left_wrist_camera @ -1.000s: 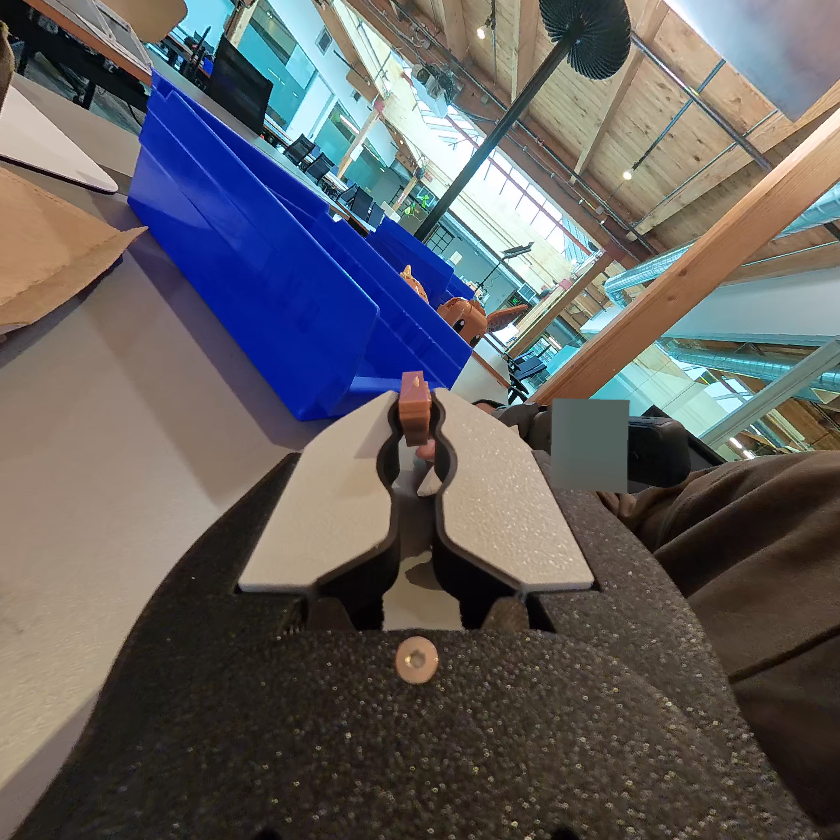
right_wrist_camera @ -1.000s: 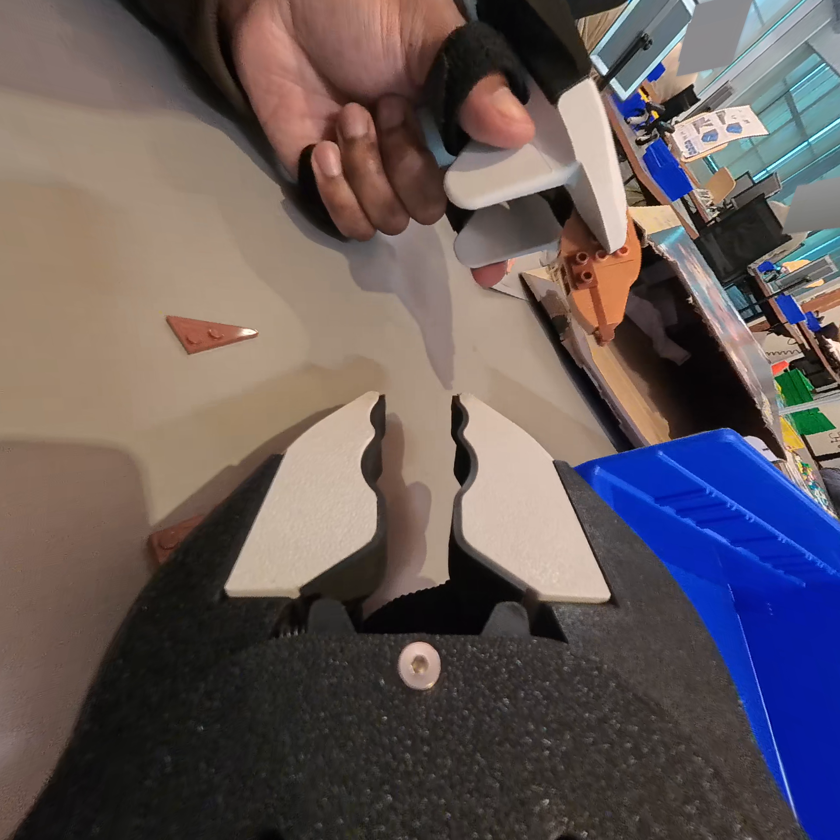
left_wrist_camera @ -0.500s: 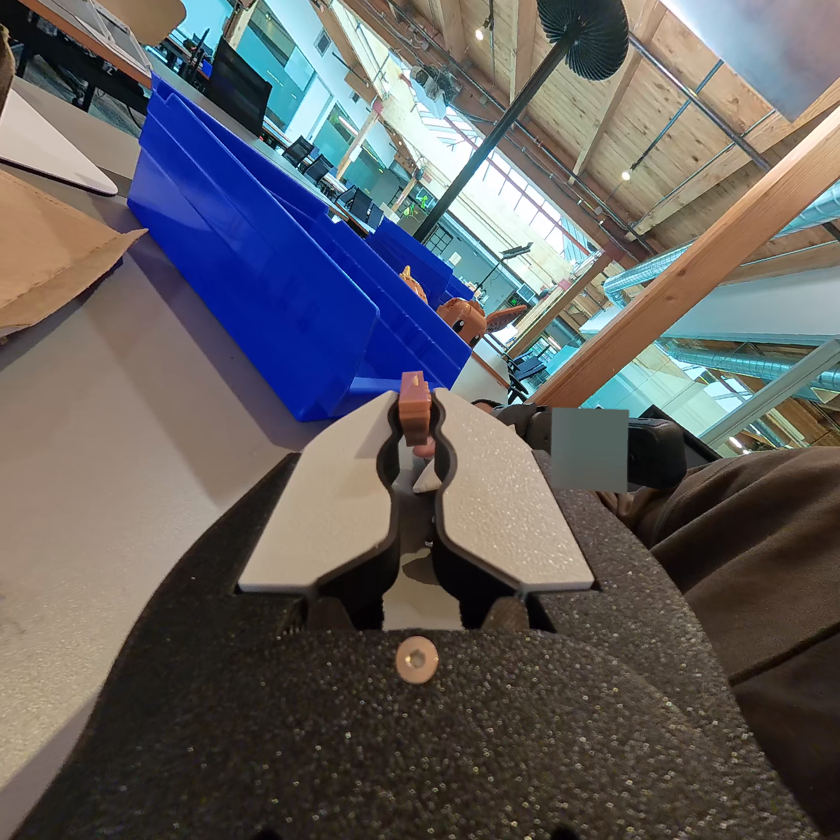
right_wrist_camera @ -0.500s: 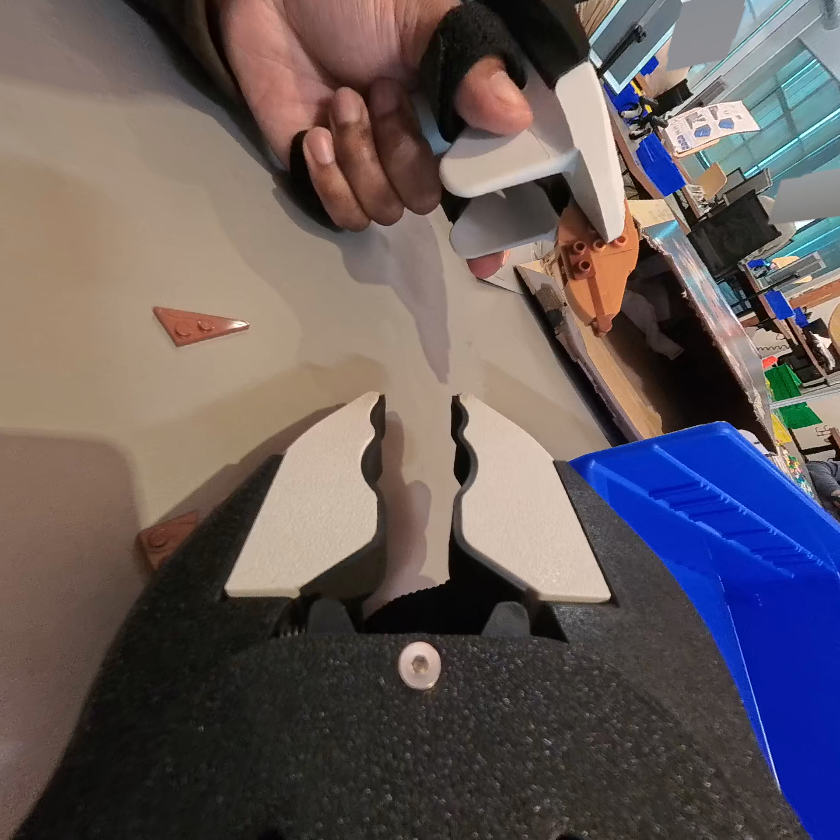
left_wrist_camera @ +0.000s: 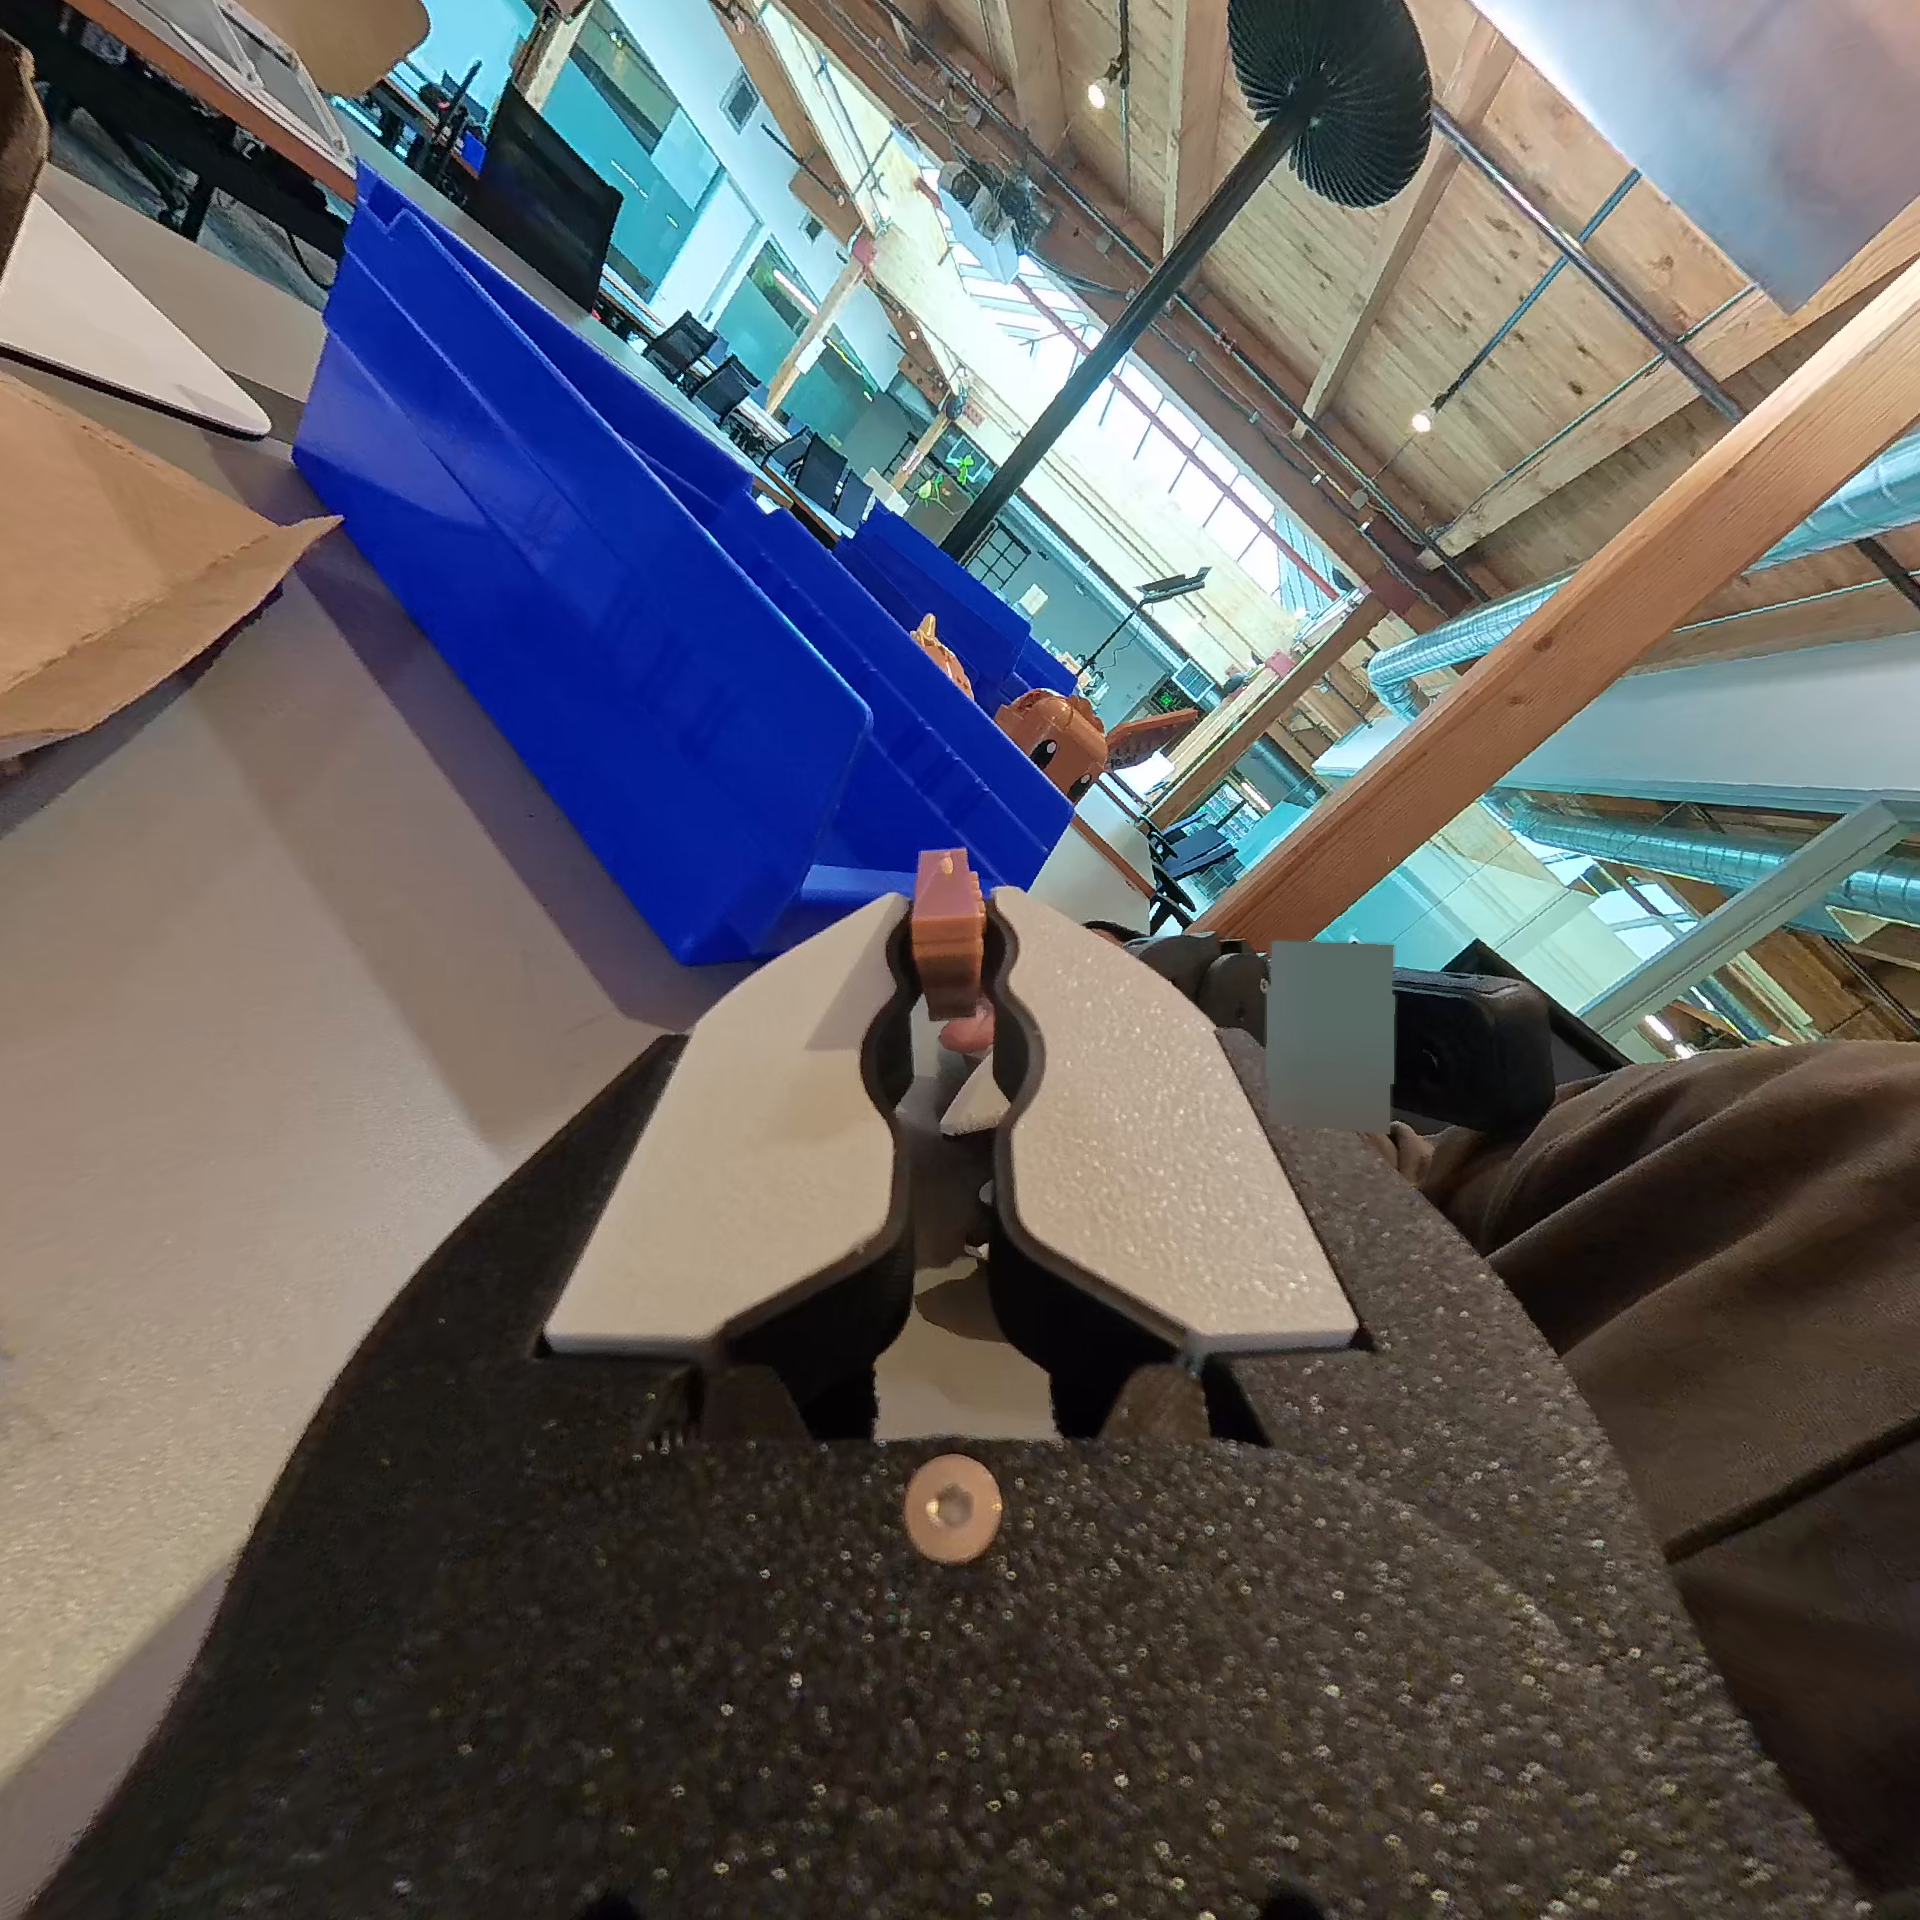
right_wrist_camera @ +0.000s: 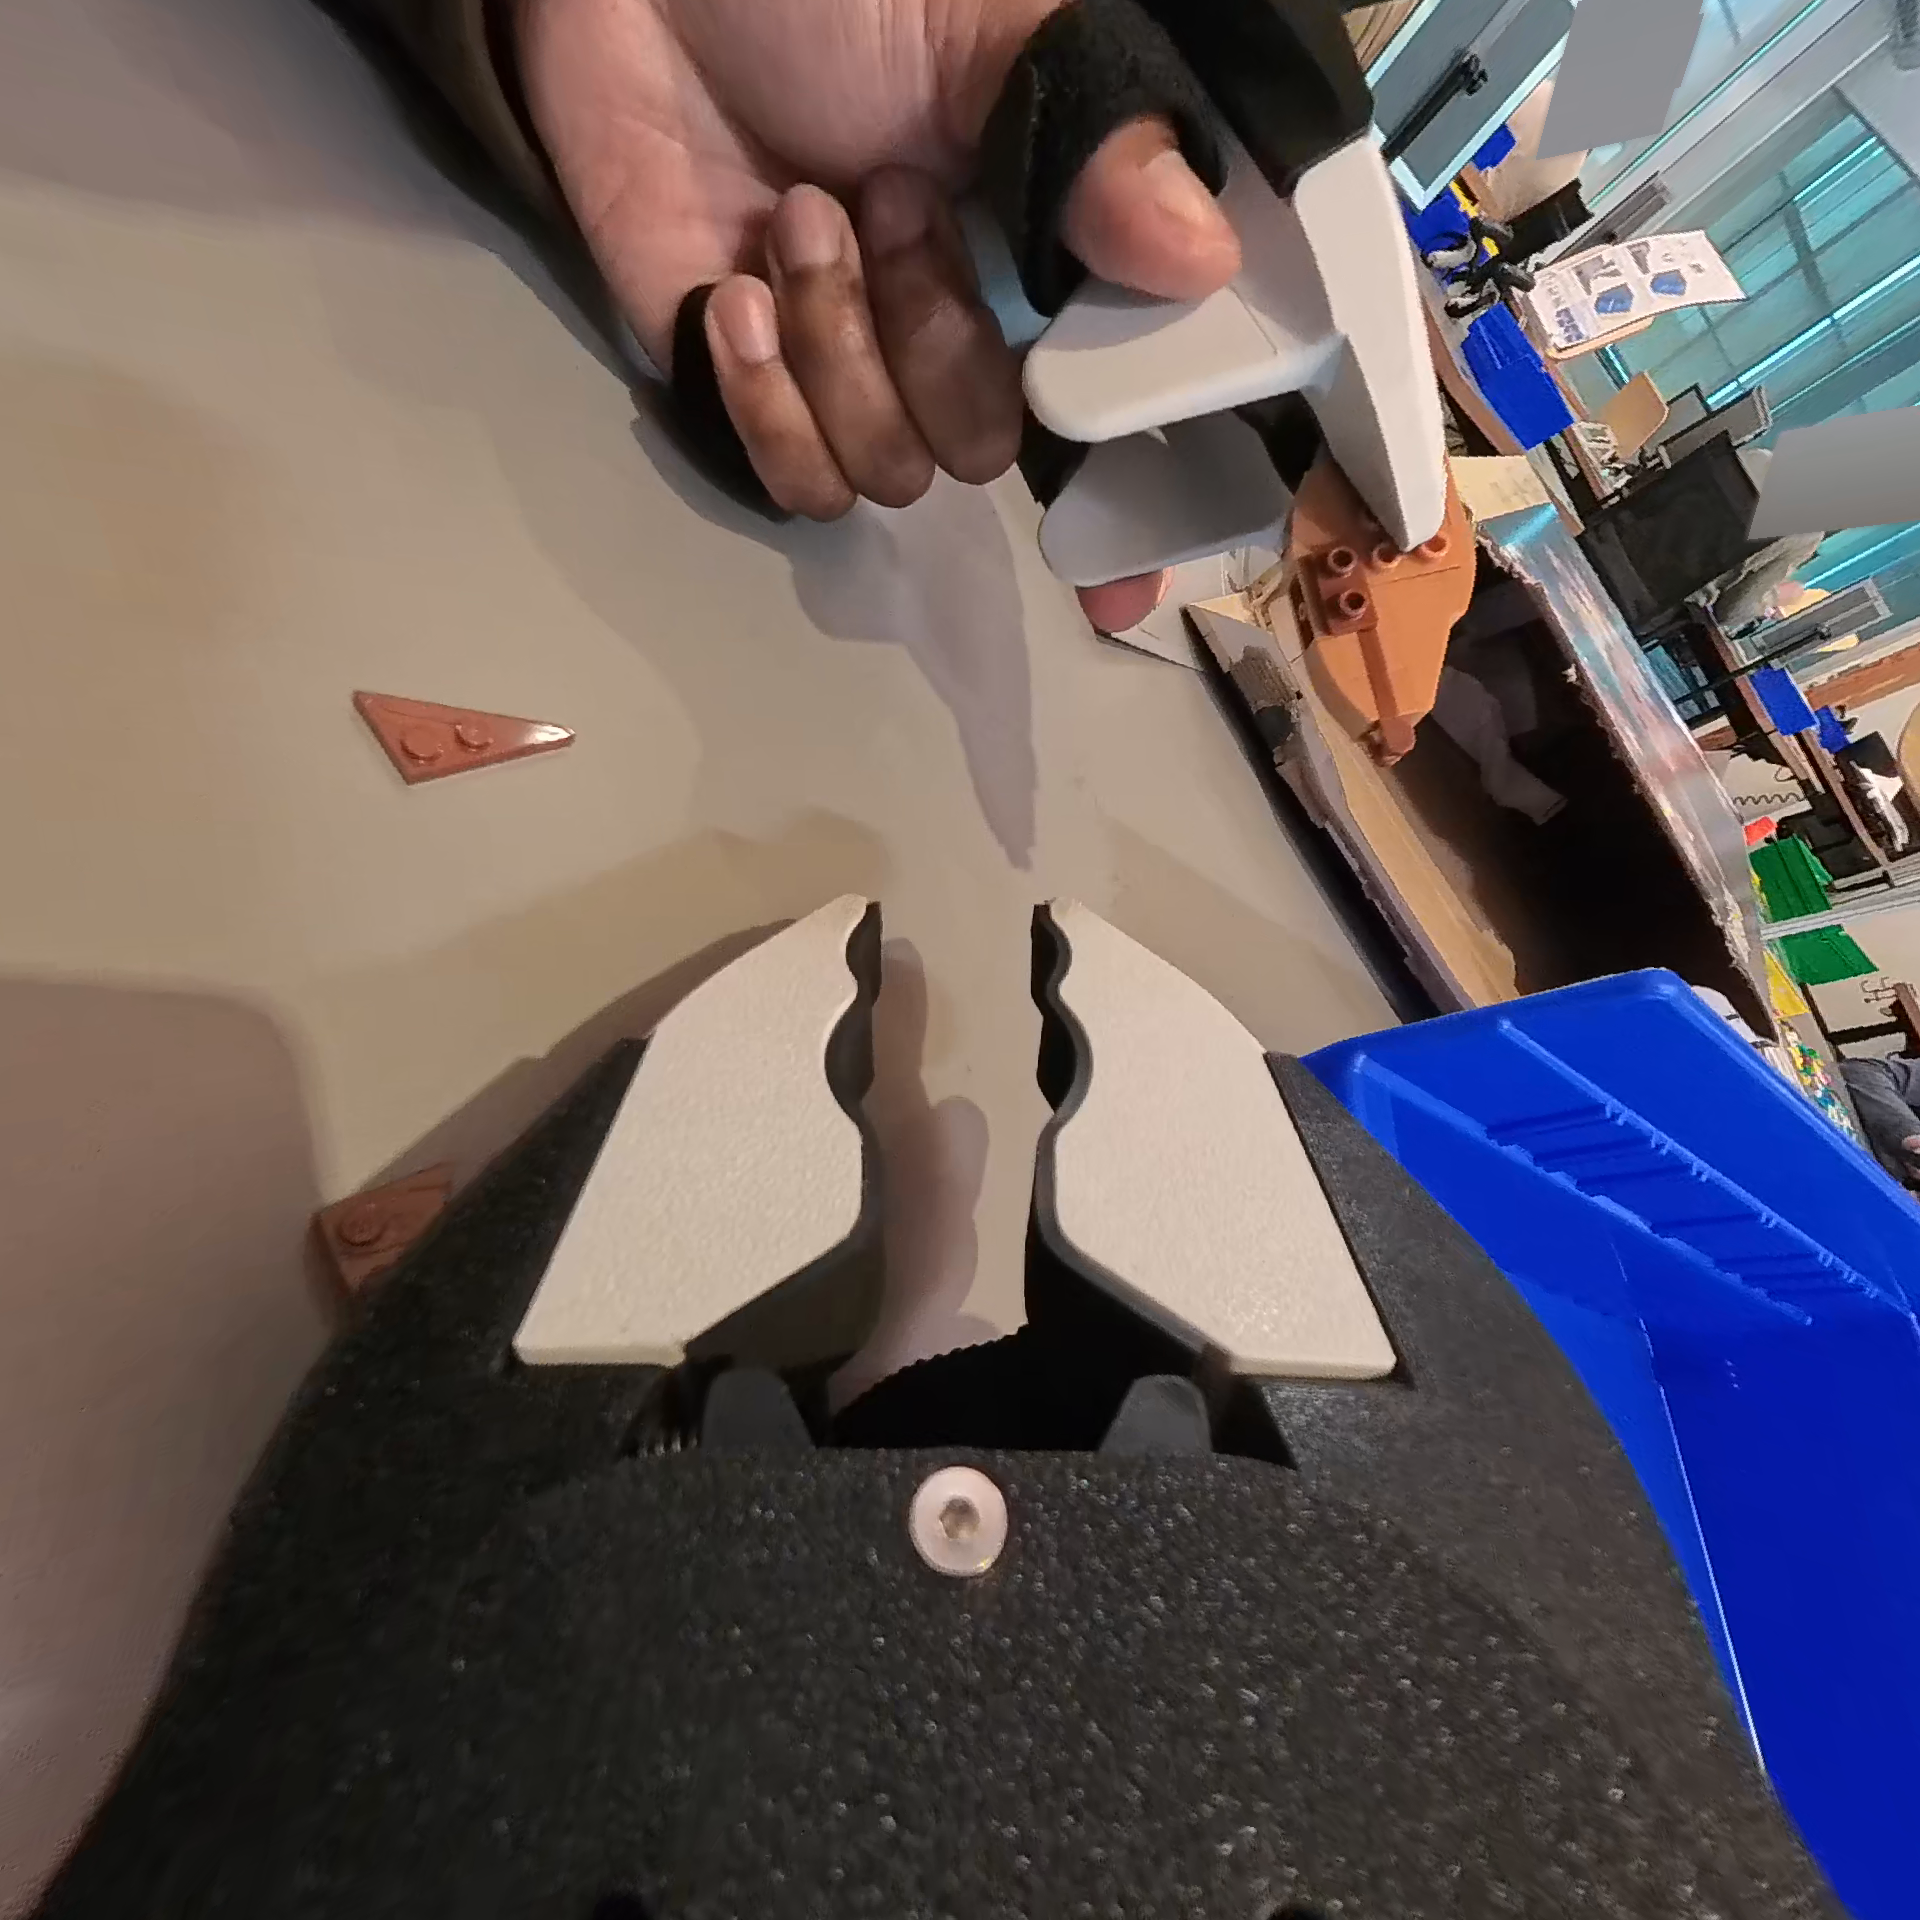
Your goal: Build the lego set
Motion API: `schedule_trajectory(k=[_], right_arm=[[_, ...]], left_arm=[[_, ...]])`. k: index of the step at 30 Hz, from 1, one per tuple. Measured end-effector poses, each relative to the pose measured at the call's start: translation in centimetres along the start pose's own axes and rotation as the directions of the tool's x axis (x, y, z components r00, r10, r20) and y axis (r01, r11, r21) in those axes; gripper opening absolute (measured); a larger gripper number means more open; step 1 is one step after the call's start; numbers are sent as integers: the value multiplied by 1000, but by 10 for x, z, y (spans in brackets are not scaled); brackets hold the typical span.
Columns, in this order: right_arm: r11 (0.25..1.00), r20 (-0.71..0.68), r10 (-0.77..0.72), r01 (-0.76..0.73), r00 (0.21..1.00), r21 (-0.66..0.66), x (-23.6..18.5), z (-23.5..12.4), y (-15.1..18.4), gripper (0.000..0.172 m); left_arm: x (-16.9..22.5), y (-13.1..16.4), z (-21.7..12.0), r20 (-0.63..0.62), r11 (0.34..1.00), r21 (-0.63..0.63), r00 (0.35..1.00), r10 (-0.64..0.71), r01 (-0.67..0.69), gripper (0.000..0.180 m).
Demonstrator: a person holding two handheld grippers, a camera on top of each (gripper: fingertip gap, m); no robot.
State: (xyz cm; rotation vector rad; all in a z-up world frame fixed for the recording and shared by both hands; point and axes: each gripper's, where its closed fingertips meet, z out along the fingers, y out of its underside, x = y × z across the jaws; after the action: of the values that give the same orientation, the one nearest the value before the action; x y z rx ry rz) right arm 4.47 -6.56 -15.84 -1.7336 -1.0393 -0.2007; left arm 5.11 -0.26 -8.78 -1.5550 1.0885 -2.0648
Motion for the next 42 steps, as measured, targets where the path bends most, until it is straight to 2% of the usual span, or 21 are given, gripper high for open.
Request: schedule_trajectory(k=[37,42], right_arm=[[1000,16,-24,25,1000,-12,-4,1,2,27],[997,122,-76,73,990,33,-14,0,-4,29]], left_arm=[[0,-1,-1,-5,1000,5,1000,-15,15,10],[0,-1,0,-6,1000,0,1000,-13,13,10]])
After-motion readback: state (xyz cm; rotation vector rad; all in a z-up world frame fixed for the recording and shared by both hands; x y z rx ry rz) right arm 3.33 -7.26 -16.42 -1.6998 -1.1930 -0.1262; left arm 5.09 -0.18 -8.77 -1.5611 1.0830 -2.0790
